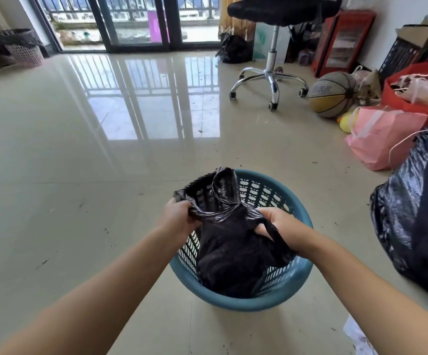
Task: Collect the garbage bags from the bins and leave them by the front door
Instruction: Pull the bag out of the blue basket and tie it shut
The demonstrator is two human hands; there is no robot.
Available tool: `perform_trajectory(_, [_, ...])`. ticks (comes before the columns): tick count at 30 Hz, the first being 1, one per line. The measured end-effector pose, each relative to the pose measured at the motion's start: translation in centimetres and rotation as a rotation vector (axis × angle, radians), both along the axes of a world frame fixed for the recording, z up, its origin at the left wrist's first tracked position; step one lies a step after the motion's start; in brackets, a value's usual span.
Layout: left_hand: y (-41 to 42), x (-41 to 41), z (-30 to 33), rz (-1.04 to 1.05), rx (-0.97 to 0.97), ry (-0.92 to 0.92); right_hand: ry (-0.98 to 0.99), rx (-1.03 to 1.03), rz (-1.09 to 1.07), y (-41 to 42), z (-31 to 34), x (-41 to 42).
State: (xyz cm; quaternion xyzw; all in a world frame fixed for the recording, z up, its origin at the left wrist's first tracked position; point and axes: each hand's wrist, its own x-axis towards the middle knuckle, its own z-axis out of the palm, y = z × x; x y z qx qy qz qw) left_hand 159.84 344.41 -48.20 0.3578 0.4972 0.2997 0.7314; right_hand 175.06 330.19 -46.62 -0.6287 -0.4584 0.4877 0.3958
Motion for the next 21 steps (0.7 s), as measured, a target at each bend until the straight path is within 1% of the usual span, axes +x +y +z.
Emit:
perform_trajectory(1, [-0.5, 0.4, -0.1, -0.045, 0.121, 0.054, -0.094, 0.008, -0.011, 0.0, -0.1, 0.2])
perform_trajectory(3, [-1.4, 0.9, 0.0, -0.18, 0.384, 0.144, -0.3, 0.059, -0.113, 0.3, -0.5, 0.7])
perform_trajectory(4, [-1.8, 0.9, 0.1, -0.255, 0.504, 0.172, -0.323, 0.105, -0.163, 0.5, -0.7, 0.9])
perform_trajectory(6, [-2.7, 0.9, 0.2, -0.432, 0.664, 0.241, -0.244, 0.169, -0.191, 0.9, -0.8, 1.1])
perform_trajectory(7, [-3.2, 1.0, 0.1, -0.527, 0.722, 0.282, -0.188, 0.166, -0.149, 1.1, -1.0, 1.0])
perform_trajectory(8, [-3.8, 1.0, 0.1, -0.616, 0.79, 0.318, -0.18, 0.132, -0.077, 1.4, -1.2, 0.8])
perform_trajectory(10, [-4.6, 1.0, -0.1, -0.758, 0.953, 0.362, -0.253, 0.063, 0.08, 2.0, -2.1, -0.1])
perform_trajectory(12, [-4.7, 0.5, 0.1, -0.837, 1.082, 0.381, -0.326, 0.058, 0.115, 2.4, -3.0, -1.1])
perform_trajectory(14, [-4.4, -0.2, 0.7, -0.862, 1.1, 0.341, -0.369, 0.082, 0.033, 2.7, -3.2, -1.5])
perform_trajectory(15, [-4.1, -0.5, 1.0, -0.815, 1.071, 0.309, -0.398, 0.083, -0.014, 2.6, -3.1, -1.5])
perform_trajectory(16, [-3.5, -0.9, 1.2, -0.714, 1.052, 0.293, -0.431, 0.069, -0.06, 2.5, -2.9, -1.3])
perform_trajectory(17, [-2.6, -1.2, 1.2, -0.581, 1.053, 0.334, -0.454, 0.055, -0.11, 2.5, -2.8, -1.1])
perform_trajectory(18, [-1.4, -1.7, 1.1, -0.458, 1.074, 0.439, -0.452, 0.048, -0.155, 2.5, -2.5, -0.8])
perform_trajectory(19, [-0.4, -2.4, 0.9, -0.385, 1.089, 0.593, -0.406, 0.057, -0.191, 2.5, -2.1, -0.7])
perform_trajectory(20, [0.6, -3.4, 0.3, -0.379, 1.03, 0.746, -0.318, 0.073, -0.231, 2.5, -1.7, -0.7])
perform_trajectory(21, [1.4, -4.5, -0.4, -0.43, 0.853, 0.841, -0.225, 0.097, -0.274, 2.5, -1.3, -0.8])
